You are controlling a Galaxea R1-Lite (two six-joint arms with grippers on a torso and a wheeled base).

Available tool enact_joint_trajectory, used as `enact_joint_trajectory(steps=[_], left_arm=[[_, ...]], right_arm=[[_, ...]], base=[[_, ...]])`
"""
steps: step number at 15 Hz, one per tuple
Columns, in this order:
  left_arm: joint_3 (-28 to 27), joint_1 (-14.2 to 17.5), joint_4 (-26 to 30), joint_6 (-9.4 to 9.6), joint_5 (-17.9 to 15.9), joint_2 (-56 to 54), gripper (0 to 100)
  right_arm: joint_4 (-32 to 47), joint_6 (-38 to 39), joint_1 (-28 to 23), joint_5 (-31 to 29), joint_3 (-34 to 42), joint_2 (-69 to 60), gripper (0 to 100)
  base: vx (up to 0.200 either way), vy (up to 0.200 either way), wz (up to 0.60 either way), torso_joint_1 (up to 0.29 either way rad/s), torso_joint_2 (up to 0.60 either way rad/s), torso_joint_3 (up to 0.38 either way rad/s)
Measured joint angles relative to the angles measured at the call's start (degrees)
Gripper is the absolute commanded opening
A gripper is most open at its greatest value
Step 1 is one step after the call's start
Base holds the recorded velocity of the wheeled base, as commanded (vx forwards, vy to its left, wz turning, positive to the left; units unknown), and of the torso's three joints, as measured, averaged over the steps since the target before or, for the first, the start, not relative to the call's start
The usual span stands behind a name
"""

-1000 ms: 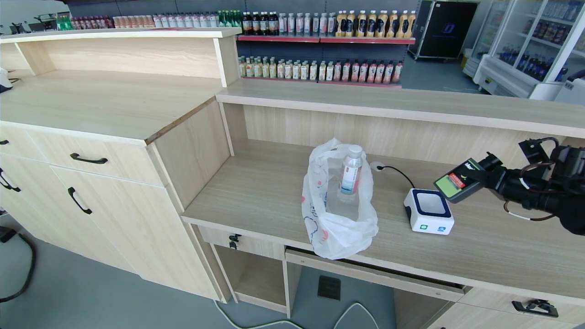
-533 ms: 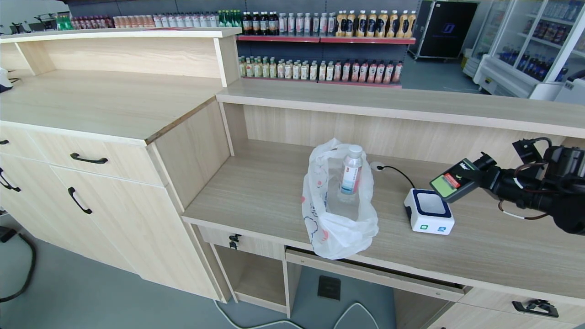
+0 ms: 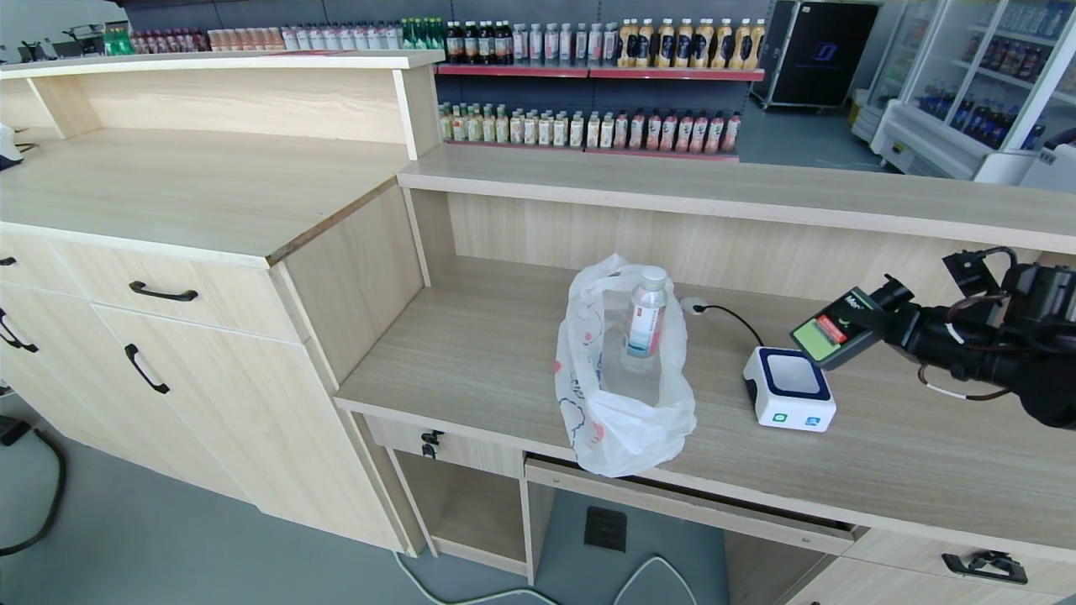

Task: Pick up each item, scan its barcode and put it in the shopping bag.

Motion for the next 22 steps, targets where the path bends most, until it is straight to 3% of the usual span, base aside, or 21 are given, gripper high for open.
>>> enact_joint_trajectory(steps=[3, 6, 10, 12, 19, 22], left_arm=[[0.0, 0.0, 0.0, 0.00, 0.0, 0.0, 100], [0.0, 0.0, 0.0, 0.00, 0.0, 0.0, 100], [0.0, 0.0, 0.0, 0.00, 0.0, 0.0, 100], [0.0, 0.0, 0.0, 0.00, 0.0, 0.0, 100], [0.0, 0.0, 0.0, 0.00, 0.0, 0.0, 100], [0.0, 0.0, 0.0, 0.00, 0.0, 0.0, 100]], right_arm=[[0.4, -15.4, -0.8, -4.2, 4.1, -7.7, 0], [0.5, -35.5, -4.7, -6.9, 14.2, -17.1, 0], [0.2, -40.6, -8.4, -7.6, 17.6, -24.1, 0], [0.0, -42.6, -9.0, -7.9, 17.8, -25.8, 0], [0.1, -39.0, -7.3, -11.1, 16.7, -30.1, 0], [0.3, -38.9, -6.1, -10.9, 16.3, -30.2, 0]], base=[[0.000, 0.000, 0.00, 0.000, 0.00, 0.000], [0.000, 0.000, 0.00, 0.000, 0.00, 0.000], [0.000, 0.000, 0.00, 0.000, 0.00, 0.000], [0.000, 0.000, 0.60, 0.005, 0.00, 0.000], [0.000, 0.000, 0.60, 0.005, 0.00, 0.002], [0.000, 0.000, 0.00, 0.000, 0.00, 0.000]])
